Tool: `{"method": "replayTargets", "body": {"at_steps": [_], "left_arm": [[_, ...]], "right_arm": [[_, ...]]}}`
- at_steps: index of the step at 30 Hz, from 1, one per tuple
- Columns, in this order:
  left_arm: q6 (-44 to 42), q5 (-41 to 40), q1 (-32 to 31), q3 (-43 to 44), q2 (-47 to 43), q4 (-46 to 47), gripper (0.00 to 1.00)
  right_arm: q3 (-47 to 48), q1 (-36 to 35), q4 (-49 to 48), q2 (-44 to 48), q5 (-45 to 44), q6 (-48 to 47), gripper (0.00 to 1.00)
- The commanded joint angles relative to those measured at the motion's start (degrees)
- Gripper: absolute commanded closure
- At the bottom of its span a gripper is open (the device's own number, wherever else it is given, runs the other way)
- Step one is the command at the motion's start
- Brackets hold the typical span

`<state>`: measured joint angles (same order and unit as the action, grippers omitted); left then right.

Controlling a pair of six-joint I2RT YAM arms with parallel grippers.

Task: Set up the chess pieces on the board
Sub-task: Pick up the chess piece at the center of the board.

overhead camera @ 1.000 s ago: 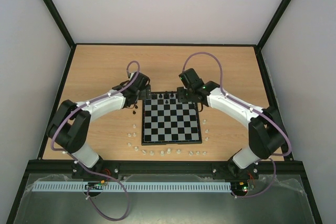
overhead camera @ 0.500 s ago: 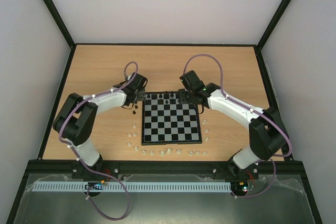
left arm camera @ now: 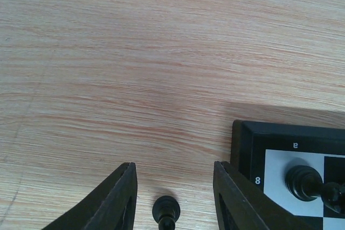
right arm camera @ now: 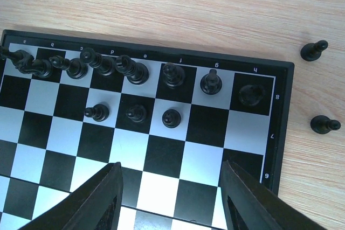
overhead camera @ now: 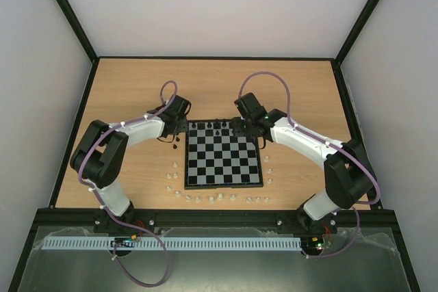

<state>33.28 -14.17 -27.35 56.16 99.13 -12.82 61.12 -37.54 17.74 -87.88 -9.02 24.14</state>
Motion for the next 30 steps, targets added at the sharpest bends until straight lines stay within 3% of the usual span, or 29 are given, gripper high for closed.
{"method": "replayTargets", "body": {"at_steps": [1,17,25,30], "left_arm": [[1.0,-0.64,-0.27,-1.0,-0.68,-1.66,0.6],[1.97,-2.31,-2.17,-3.69,-1.45,-1.51,0.78],[1.77,-2.83,-2.23,-3.31,-0.79,-1.37,0.97],[1.43,-4.11,-2.31,-2.26,-2.09,-2.7,0.98]], "right_arm": [[-0.83,-0.42,0.46,-0.1,1.27,-0.5,0.5],[-1.09,-0.43,0.46,0.4,1.39,-0.36,0.49],[-1.17,-0.43,0.33,0.27,1.51,-0.41,0.5],[-1.12,-0.38,0.36,0.59,1.4,-0.41,0.5]]}}
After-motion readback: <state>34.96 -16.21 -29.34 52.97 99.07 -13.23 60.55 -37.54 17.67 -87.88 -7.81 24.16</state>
